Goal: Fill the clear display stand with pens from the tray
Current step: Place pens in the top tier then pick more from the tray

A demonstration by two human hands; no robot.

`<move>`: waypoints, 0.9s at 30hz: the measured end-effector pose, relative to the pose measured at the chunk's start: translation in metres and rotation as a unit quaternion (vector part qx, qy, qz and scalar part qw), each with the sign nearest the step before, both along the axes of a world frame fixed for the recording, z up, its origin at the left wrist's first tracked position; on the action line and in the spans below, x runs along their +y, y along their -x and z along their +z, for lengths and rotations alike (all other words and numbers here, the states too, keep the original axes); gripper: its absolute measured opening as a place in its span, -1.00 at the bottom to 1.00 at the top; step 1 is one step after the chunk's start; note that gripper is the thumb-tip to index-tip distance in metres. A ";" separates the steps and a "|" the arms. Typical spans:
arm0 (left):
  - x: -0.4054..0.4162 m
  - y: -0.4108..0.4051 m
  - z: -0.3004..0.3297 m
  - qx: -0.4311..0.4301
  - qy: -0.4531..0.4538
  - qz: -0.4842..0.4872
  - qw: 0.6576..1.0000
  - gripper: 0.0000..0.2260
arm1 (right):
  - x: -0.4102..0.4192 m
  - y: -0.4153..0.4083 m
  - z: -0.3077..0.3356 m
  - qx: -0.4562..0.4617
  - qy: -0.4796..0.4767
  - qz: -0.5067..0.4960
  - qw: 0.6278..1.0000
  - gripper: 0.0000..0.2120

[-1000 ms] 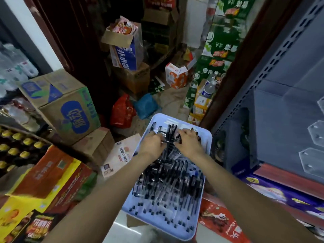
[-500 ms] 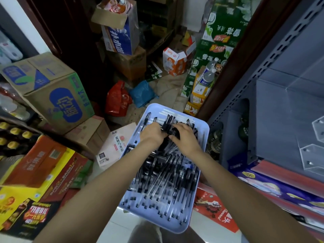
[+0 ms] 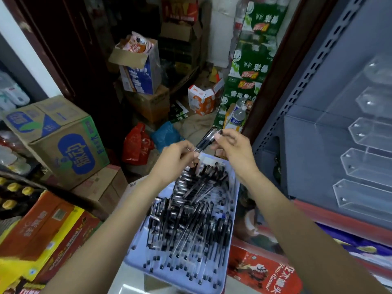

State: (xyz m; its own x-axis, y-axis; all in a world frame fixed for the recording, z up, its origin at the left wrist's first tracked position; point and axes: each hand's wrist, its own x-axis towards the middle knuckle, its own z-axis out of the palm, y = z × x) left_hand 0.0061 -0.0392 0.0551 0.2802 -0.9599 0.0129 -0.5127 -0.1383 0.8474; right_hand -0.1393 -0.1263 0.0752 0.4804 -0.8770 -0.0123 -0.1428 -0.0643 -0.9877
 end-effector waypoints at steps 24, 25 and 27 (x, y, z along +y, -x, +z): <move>-0.185 0.367 0.168 -0.207 0.268 -0.110 0.934 -0.79 | -0.109 0.422 0.152 -0.199 0.109 -0.230 0.946 -0.91; -0.193 0.381 0.169 -0.219 0.263 -0.103 0.934 -0.79 | -0.119 0.437 0.154 -0.188 0.120 -0.224 0.949 -0.89; -0.206 0.406 0.175 -0.227 0.253 -0.085 0.937 -0.80 | -0.139 0.463 0.158 -0.166 0.134 -0.214 0.953 -0.86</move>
